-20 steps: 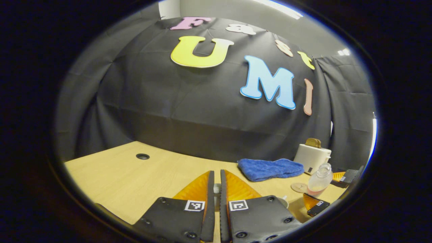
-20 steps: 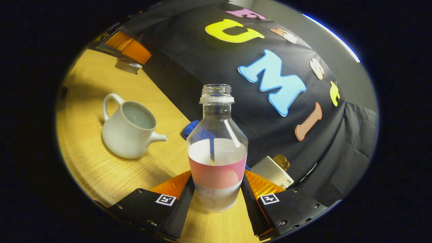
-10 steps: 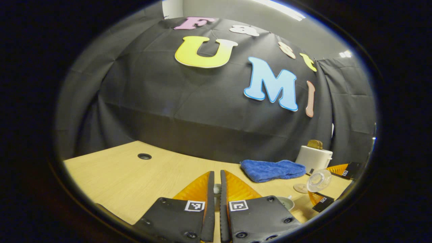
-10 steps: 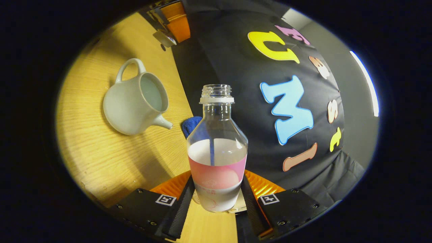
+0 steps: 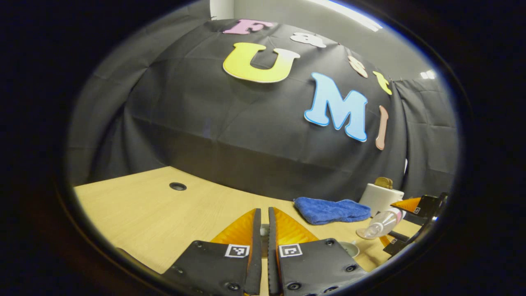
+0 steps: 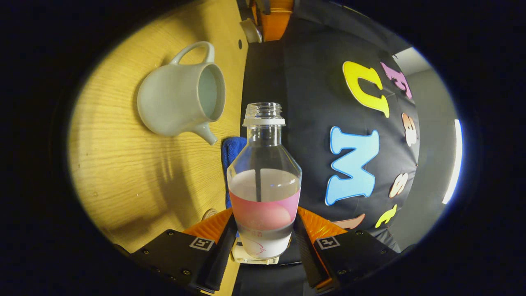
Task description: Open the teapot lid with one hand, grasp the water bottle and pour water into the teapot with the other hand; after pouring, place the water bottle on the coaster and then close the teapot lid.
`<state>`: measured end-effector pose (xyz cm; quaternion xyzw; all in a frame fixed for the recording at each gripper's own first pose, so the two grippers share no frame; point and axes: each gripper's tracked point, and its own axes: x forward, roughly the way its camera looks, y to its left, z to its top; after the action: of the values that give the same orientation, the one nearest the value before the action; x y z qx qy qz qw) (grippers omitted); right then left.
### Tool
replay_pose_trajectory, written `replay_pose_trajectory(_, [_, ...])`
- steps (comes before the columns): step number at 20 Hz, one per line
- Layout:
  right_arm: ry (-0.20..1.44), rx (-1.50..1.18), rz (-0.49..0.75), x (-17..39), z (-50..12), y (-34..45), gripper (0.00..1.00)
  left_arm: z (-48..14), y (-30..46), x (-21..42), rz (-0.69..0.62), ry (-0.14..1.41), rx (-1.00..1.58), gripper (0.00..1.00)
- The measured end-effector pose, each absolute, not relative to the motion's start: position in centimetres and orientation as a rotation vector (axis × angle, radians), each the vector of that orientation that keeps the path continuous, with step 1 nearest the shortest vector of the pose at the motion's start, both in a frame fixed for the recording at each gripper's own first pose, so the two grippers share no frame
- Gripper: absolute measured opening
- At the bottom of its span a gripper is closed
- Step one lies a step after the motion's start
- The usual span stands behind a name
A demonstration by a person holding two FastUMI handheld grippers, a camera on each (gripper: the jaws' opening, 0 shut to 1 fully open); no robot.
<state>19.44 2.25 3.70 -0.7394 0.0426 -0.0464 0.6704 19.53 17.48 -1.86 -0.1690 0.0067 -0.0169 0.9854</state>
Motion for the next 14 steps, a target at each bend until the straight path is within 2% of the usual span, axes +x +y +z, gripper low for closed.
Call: replay_pose_trajectory(14, [-0.019,-1.962,-0.112,20.3,6.1,3.9,0.75,-1.7,17.4,19.6,-0.039,0.011,-0.354,0.12])
